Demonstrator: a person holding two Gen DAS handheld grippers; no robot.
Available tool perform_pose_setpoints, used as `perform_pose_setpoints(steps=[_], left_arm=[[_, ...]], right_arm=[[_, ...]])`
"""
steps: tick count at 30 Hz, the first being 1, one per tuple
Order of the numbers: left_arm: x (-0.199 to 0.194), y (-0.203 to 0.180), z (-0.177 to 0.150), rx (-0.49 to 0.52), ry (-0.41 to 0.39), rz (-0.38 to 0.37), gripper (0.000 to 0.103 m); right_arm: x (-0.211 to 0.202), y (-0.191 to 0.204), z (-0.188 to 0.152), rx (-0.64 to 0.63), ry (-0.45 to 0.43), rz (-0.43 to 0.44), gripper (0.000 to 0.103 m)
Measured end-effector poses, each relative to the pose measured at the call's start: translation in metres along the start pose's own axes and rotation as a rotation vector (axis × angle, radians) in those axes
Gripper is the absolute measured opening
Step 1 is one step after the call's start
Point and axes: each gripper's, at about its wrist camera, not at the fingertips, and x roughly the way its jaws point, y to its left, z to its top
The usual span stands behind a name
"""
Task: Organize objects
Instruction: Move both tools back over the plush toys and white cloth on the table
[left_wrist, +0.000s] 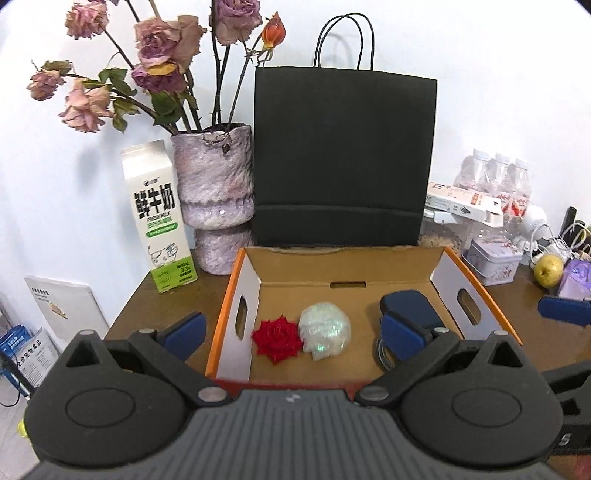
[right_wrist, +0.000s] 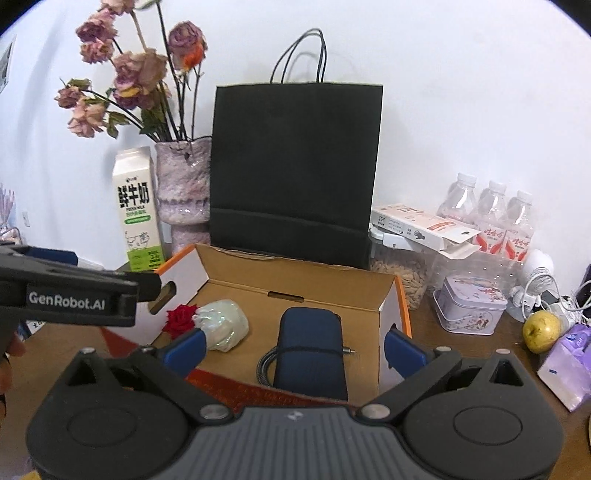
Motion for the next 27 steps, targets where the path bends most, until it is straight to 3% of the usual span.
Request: perform_pose_setpoints(steps=[12,27], left_arm=[[-0.065,0.006,-0.034,0.005,-0.021,0.000,0.103],[-0.113,0.017,-0.071,-0.003,-0.014,-0.021,0.103]], right_arm=[[-0.067,0.016,-0.030,-0.009,-0.018,0.005,0.103],[-0.121,0.021,-0.073,-0.025,-0.021,0.029,0.103]])
